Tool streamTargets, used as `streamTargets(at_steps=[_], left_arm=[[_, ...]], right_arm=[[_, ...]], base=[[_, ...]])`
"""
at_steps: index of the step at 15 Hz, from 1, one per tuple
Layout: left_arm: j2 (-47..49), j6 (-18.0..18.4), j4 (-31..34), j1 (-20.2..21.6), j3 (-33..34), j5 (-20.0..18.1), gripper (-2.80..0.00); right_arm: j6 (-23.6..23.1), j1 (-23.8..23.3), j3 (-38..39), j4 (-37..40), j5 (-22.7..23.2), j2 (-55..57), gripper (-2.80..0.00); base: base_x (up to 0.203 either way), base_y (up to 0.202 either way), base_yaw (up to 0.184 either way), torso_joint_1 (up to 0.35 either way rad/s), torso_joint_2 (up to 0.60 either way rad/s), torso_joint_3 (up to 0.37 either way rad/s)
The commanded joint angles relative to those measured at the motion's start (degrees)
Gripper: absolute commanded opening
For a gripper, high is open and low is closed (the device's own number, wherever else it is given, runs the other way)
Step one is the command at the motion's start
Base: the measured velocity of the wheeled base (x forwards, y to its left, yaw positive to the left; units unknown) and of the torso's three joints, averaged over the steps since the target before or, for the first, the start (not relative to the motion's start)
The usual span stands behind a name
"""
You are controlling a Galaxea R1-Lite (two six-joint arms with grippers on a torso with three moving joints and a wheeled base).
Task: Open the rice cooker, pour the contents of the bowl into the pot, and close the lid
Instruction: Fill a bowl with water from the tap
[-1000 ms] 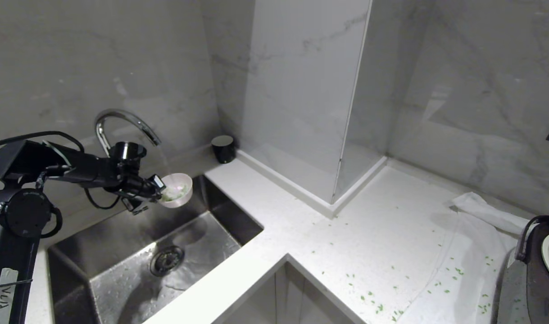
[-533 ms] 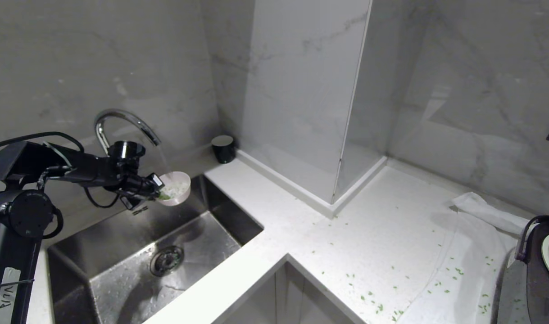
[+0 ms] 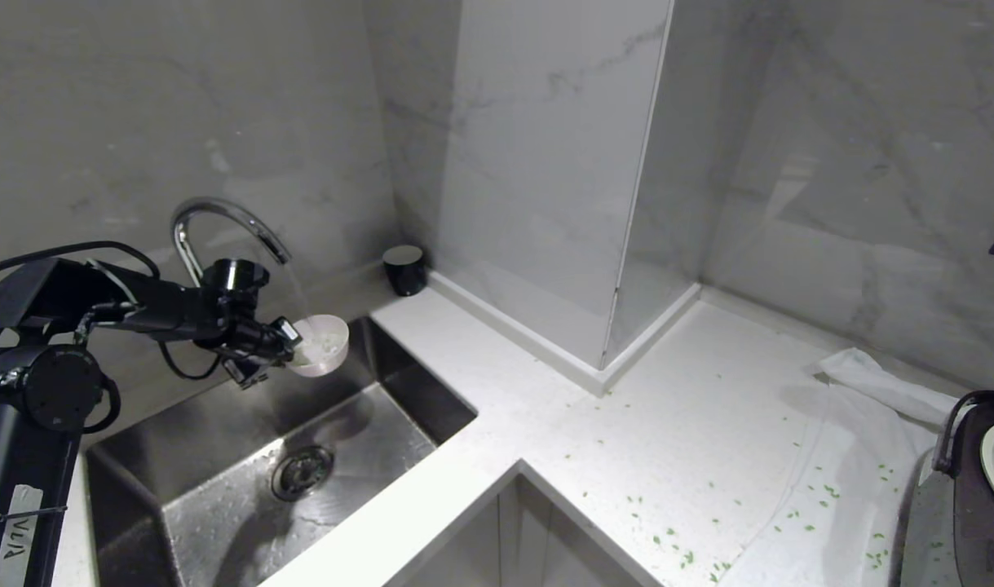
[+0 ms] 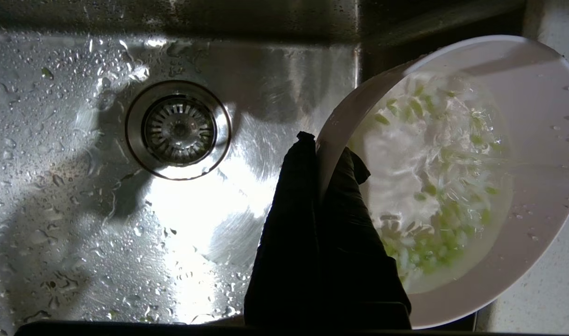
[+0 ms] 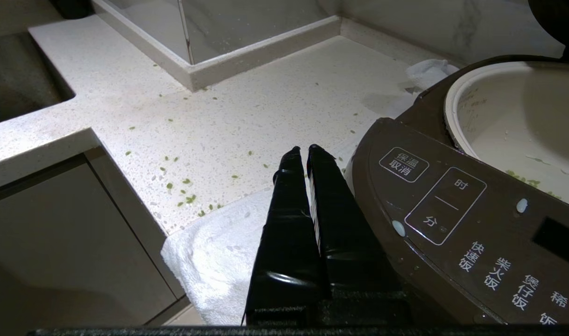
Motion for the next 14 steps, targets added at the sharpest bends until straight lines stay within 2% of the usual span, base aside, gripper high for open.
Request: streamTargets(at_steps=[1, 11, 14], left_arm=[[-0.76, -0.12, 0.12, 0.19, -0.27, 0.06, -2.80], [-1.43, -0.15, 1.39, 0.45, 1.64, 0.30, -2.80], [-3.33, 0.33, 4.01, -0.36, 4.13, -0.07, -2.80]], right_arm=[[-0.03, 0.03, 0.01, 0.04, 0.03, 0.07, -2.80], [-0.03, -0.01, 0.01, 0.04, 0.03, 0.07, -2.80], [-0.03, -0.01, 0.01, 0.04, 0.03, 0.07, -2.80]], base=[[0.000, 0.000, 0.000, 0.000, 0.00, 0.000], [0.000, 0.000, 0.000, 0.000, 0.00, 0.000], [0.000, 0.000, 0.000, 0.000, 0.00, 0.000]])
